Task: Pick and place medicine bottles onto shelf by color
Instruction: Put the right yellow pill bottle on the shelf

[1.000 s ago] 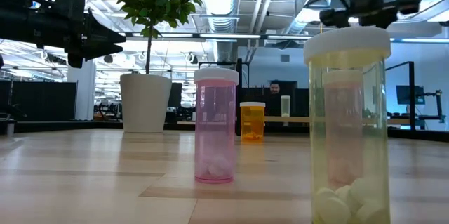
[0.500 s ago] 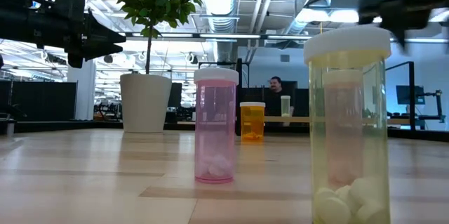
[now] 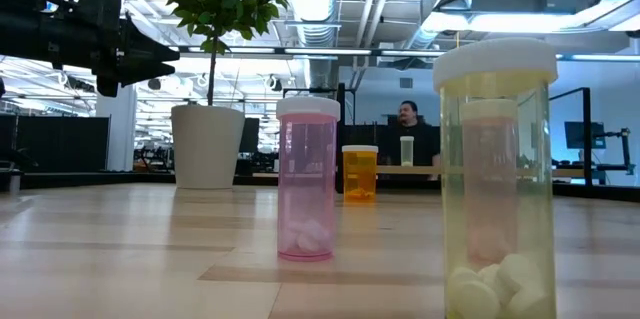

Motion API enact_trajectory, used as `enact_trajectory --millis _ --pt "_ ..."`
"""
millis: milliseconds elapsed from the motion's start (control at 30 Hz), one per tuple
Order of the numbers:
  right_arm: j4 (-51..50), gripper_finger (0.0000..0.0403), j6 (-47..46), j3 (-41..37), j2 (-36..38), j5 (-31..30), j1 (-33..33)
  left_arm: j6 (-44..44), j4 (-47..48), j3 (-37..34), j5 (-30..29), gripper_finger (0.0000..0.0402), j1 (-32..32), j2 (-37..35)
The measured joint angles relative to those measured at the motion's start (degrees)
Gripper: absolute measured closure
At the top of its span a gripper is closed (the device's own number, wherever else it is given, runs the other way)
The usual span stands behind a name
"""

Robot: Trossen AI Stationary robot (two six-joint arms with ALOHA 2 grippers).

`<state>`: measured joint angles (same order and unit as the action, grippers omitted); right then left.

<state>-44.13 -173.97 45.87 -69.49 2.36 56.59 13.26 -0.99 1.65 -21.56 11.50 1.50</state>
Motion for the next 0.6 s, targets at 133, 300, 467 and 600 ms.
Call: enact_trajectory --millis 133,300,467,600 --pt "7.2 0.0143 -3.2 0.0 -5.0 -2.1 2.2 0.0 0.0 0.0 0.0 0.0220 0.0 0.0" --pt "13.7 0.0143 -2.8 0.0 -9.4 -2.4 1.5 0.0 0.0 0.0 0.0 0.0220 0.0 0.0" --pt "18.6 0.0143 -1.5 0.0 -12.9 -2.4 1.5 0.0 0.0 0.0 0.0 0.0220 0.0 0.0" --pt "21.7 0.0143 -1.1 0.0 -15.5 -1.1 1.5 0.0 0.0 0.0 0.0 0.0220 0.0 0.0"
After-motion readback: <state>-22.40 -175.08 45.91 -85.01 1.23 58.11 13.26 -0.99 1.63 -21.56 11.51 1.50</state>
